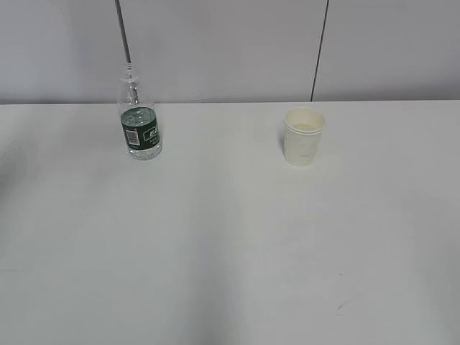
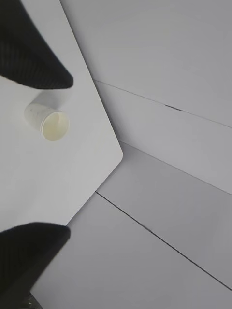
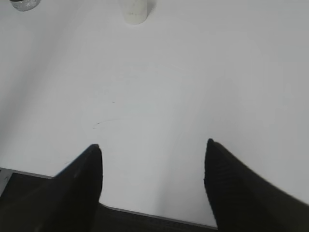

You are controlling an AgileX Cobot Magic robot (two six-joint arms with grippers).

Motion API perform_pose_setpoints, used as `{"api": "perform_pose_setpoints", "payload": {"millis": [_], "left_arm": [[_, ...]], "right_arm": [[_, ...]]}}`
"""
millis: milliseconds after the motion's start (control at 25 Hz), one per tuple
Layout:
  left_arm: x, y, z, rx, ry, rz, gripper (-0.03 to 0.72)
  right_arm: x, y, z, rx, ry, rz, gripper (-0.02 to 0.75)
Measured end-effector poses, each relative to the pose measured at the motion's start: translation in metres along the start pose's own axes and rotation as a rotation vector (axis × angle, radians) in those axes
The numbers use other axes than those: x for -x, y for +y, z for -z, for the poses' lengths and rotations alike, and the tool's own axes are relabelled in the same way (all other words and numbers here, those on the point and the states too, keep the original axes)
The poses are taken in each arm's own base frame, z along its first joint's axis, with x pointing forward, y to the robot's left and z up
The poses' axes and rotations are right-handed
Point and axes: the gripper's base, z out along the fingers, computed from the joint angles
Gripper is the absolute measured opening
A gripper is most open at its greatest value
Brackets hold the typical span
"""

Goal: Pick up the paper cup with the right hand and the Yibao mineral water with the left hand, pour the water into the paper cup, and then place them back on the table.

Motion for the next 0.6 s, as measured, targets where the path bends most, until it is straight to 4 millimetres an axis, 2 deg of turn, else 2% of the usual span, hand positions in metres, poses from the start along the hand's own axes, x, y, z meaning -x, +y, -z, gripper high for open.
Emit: {"api": "perform_pose_setpoints", "payload": {"millis": [600], "left_arm": [[-0.0002,-0.0003,0.0000,-0.004,0.002,0.001,0.522]], "right_arm": [[0.0004,-0.0044,0.0001,-0.049,-0.003,0.023,0.518]]}}
